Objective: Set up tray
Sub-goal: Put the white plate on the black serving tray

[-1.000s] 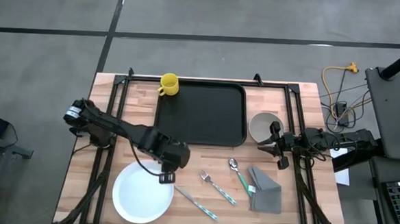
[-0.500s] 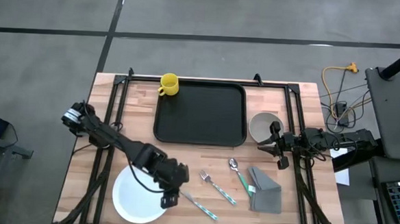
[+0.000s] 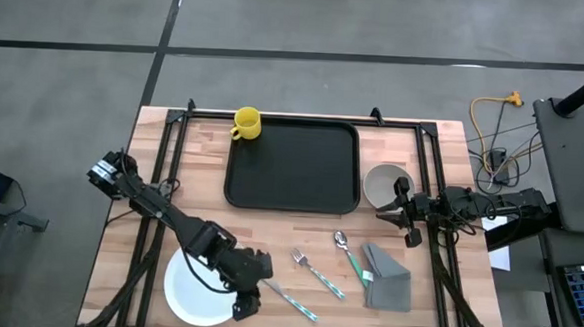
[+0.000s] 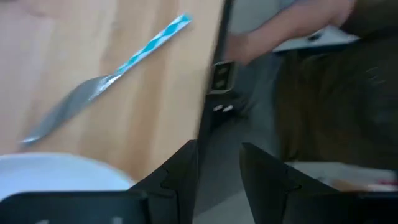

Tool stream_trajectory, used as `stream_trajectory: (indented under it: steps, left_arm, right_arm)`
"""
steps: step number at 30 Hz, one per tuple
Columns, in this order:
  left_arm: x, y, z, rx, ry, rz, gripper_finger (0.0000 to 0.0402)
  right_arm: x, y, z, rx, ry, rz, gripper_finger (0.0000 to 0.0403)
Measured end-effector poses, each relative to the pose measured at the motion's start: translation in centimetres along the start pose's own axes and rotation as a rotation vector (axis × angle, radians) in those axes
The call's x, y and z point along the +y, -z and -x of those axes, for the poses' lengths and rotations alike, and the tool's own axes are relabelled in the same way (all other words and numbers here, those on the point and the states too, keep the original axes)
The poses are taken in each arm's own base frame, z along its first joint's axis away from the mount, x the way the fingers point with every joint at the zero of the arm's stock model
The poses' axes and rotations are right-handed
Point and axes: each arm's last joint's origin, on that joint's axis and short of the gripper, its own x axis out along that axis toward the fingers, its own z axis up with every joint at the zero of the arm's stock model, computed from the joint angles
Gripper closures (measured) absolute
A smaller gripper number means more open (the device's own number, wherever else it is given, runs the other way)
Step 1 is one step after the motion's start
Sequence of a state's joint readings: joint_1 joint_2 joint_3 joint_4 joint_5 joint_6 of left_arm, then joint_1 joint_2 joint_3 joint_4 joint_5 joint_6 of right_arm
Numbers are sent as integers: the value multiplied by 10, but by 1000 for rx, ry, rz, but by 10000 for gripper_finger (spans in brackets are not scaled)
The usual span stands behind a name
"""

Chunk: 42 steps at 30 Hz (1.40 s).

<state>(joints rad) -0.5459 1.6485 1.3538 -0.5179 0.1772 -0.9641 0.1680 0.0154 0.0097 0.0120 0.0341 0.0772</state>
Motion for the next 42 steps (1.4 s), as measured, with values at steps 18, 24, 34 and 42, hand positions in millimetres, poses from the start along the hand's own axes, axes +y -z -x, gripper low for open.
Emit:
stream_trajectory:
  steps: [18, 24, 34, 42]
  left_arm:
    - [-33, 43, -13, -174, -58, 142, 301]
    - [-45, 45, -33, -145, -102, 186, 301]
    - [-86, 31, -54, -7, -527, 213, 301]
    - [-78, 40, -92, 108, -584, 312, 301]
  right_arm:
    - [0, 0, 0, 0, 0, 0, 335]
    - [0, 0, 0, 0, 0, 0, 335]
    - [0, 0, 0, 0, 0, 0, 335]
    - [0, 0, 0, -2, 0, 1, 335]
